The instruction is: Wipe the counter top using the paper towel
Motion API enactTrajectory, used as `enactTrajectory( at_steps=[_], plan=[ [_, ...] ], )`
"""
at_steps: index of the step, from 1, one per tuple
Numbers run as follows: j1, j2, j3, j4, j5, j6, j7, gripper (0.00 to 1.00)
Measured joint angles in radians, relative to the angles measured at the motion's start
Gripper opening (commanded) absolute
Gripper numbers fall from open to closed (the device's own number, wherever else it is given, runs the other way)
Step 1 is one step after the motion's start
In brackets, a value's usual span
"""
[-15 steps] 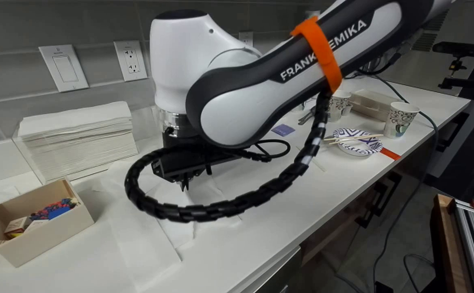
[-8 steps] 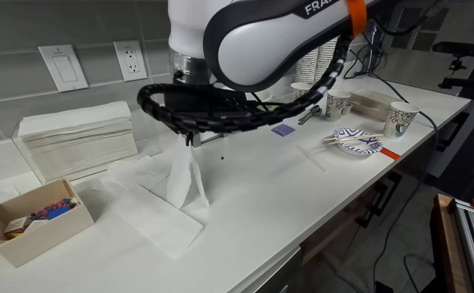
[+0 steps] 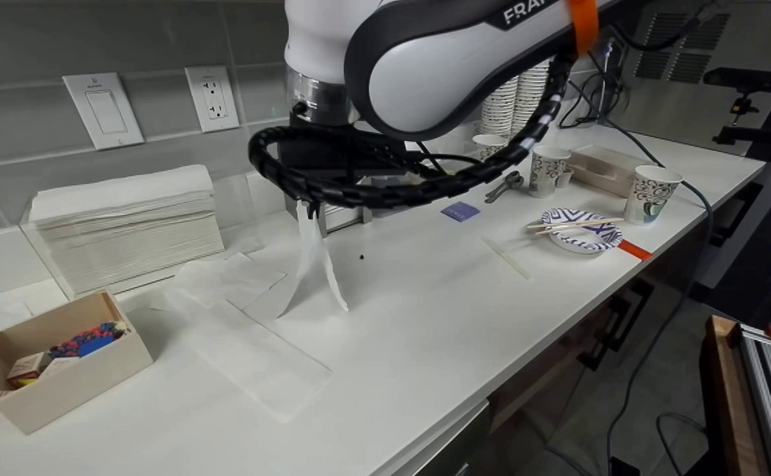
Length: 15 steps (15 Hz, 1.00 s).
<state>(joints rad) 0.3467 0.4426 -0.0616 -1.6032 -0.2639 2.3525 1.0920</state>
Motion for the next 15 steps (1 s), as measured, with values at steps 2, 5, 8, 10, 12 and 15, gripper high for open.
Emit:
enactTrajectory(
  at_steps=[2, 5, 8, 10, 12, 15],
  plan=[
    [-0.001, 0.0, 0.001, 0.0, 0.0, 0.0, 0.0, 0.0],
    [-0.007, 0.01, -0.001, 0.006, -0.003, -0.001, 0.0, 0.0],
    [-0.02, 0.043, -0.013, 0.018, -0.019, -0.004, -0.003, 0.0],
    [-0.031, 0.073, -0.019, 0.032, -0.023, -0.004, -0.016, 0.0],
    [-0.037, 0.106, -0.021, 0.048, -0.023, -0.006, -0.032, 0.0],
    [-0.036, 0.148, -0.023, 0.08, -0.027, -0.056, -0.044, 0.0]
  ],
)
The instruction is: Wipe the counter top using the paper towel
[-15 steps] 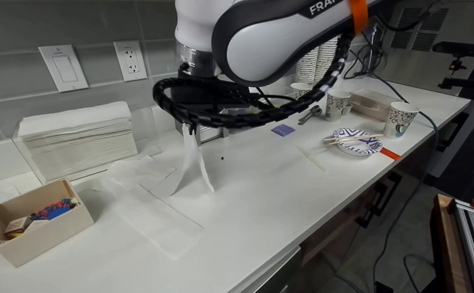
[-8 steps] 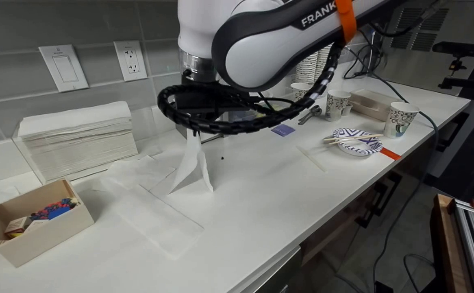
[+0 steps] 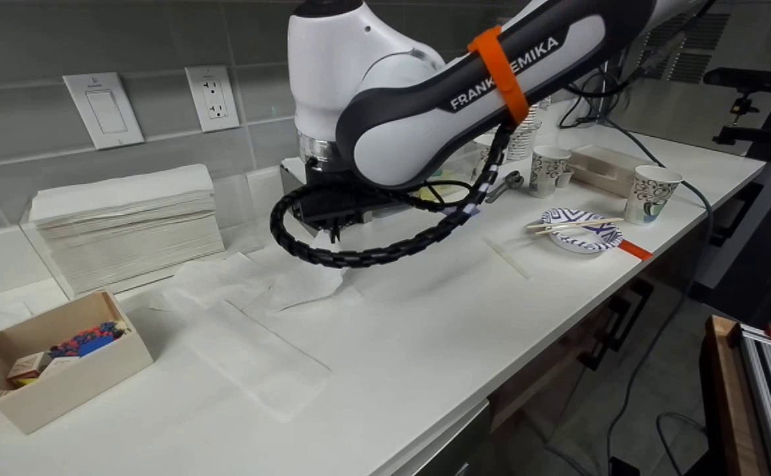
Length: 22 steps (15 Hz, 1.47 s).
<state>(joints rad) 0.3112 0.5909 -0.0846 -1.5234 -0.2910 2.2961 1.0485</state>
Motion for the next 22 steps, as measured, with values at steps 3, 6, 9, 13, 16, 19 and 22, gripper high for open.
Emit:
enactTrajectory(
  at_steps=[3, 6, 9, 13, 16, 19, 22],
  plan=[
    [0.0, 0.032, 0.0, 0.03, -0.002, -0.05, -0.017, 0.0],
    [0.003, 0.065, -0.002, 0.062, -0.018, -0.106, -0.034, 0.0],
    [0.005, 0.103, -0.002, 0.099, -0.019, -0.129, -0.054, 0.0],
    [0.007, 0.15, -0.001, 0.146, -0.019, -0.148, -0.06, 0.0],
    [0.007, 0.168, -0.009, 0.174, -0.019, -0.203, -0.063, 0.0],
    [0.006, 0.17, -0.029, 0.193, -0.02, -0.282, -0.071, 0.0],
    [-0.001, 0.17, -0.045, 0.202, -0.026, -0.327, -0.083, 0.0]
  ],
)
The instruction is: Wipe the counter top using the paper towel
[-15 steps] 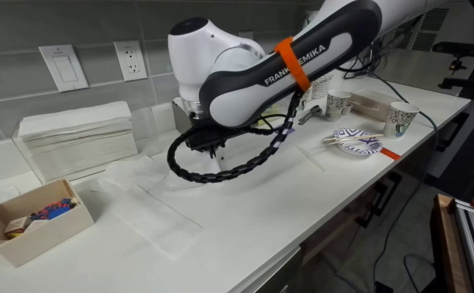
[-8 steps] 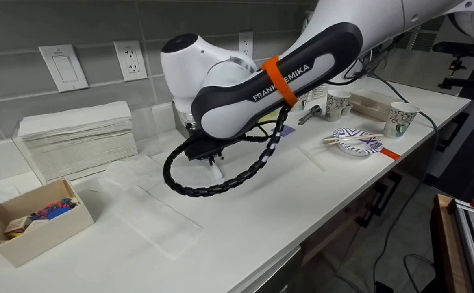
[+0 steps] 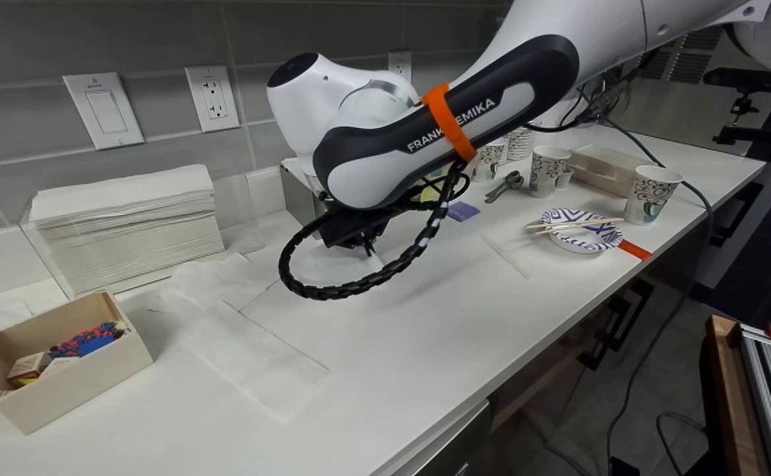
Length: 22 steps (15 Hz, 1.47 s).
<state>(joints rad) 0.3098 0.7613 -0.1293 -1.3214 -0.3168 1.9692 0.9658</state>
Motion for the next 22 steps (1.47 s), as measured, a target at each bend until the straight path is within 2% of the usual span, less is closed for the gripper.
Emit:
enactTrajectory(
  at_steps=[4, 13, 22],
  plan=[
    [-0.014, 0.001, -0.008, 0.003, -0.004, -0.035, -0.014, 0.0],
    [-0.06, 0.001, -0.013, 0.005, -0.004, -0.035, -0.066, 0.0],
    [-0.156, -0.017, -0.046, -0.063, -0.004, -0.037, -0.165, 0.0]
  ],
)
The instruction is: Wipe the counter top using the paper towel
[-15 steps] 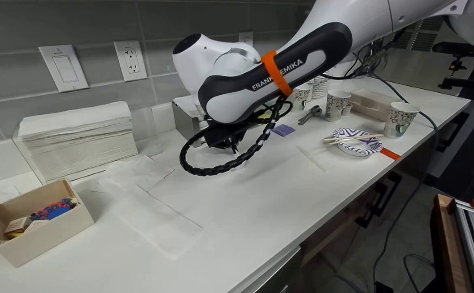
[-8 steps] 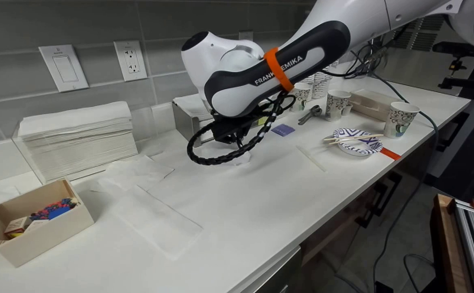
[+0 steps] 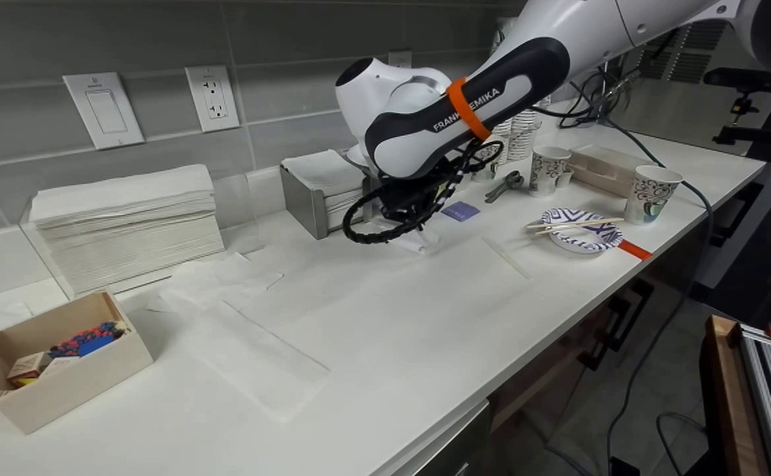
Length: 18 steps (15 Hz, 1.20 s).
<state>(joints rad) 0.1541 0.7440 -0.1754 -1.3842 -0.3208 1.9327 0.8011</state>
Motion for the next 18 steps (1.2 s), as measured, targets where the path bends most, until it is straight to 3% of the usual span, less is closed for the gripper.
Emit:
enactTrajectory(
  at_steps=[8, 18],
  plan=[
    [-0.066, -0.054, -0.058, -0.111, -0.028, -0.002, -0.14, 0.0],
    [-0.085, -0.146, -0.02, -0.123, 0.005, -0.016, -0.22, 0.0]
  ],
)
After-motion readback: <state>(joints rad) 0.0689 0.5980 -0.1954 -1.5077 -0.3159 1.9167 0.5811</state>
